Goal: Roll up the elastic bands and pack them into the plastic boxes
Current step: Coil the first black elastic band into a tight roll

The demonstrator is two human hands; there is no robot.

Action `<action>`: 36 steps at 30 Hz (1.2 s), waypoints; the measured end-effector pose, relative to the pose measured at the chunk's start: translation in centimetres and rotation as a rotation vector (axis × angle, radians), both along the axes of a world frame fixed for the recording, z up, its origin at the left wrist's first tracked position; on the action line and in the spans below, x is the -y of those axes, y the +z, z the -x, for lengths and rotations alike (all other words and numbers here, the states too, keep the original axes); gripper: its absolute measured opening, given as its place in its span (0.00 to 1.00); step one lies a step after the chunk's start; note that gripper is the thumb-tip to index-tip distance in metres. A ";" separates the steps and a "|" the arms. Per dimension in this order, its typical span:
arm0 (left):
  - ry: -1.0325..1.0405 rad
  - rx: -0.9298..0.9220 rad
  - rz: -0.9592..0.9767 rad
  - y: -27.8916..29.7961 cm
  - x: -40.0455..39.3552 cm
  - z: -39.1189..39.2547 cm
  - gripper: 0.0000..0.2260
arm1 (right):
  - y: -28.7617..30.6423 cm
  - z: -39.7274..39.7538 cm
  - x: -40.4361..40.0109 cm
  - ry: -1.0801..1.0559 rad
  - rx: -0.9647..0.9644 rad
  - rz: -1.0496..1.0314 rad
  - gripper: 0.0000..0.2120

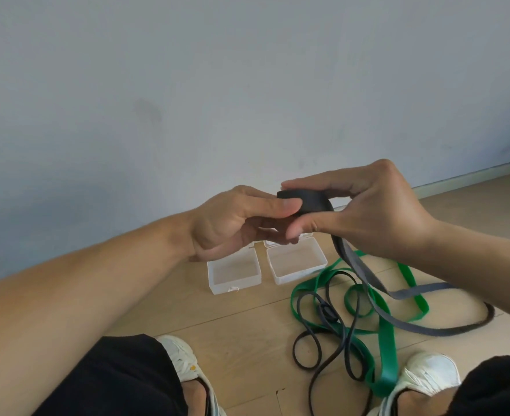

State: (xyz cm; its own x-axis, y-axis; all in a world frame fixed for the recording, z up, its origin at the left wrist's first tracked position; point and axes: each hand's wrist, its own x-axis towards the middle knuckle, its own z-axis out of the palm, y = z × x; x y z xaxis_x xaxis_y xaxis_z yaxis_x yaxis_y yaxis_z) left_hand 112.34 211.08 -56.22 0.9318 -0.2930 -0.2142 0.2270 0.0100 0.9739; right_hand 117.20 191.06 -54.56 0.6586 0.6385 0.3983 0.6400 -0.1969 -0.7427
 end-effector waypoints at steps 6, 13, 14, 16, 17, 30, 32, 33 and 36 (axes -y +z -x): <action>-0.051 -0.093 -0.004 0.3 0.2 -0.4 0.21 | -0.3 -0.5 -0.1 -0.076 -0.050 -0.023 0.16; 0.257 0.020 -0.454 0.5 2.5 0.2 0.25 | -1.3 -1.4 -0.5 -0.041 0.512 0.198 0.08; 0.276 0.040 -0.471 0.5 2.5 0.2 0.24 | -1.2 -1.4 -0.6 -0.053 0.525 0.180 0.09; 0.267 0.083 -0.454 0.5 2.3 0.1 0.21 | -1.2 -1.0 -0.6 -0.076 0.496 0.111 0.10; 0.239 0.103 -0.416 0.4 2.2 0.1 0.20 | -1.2 -0.8 -0.5 -0.082 0.429 0.065 0.11; -0.056 -0.115 0.044 -0.2 -0.2 -0.7 0.31 | -0.3 -0.6 0.3 -0.067 0.047 0.062 0.14; 0.016 -0.122 -0.111 -0.2 0.3 -0.6 0.27 | -0.5 -1.3 0.4 -0.110 0.149 0.200 0.10; 0.072 -0.090 -0.224 -0.1 0.8 -0.5 0.24 | -0.7 -1.4 0.3 -0.106 0.216 0.268 0.08; 0.209 0.014 -0.457 0.0 2.1 -0.2 0.24 | -1.2 -1.2 -0.5 -0.065 0.379 0.297 0.12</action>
State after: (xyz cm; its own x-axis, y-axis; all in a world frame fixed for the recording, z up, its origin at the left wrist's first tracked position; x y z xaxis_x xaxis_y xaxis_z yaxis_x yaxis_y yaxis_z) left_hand 112.50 209.01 -56.20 0.9642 0.0216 -0.2641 0.2528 -0.3745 0.8921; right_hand 118.44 191.53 -55.79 0.5444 0.7235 0.4245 0.8342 -0.4136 -0.3649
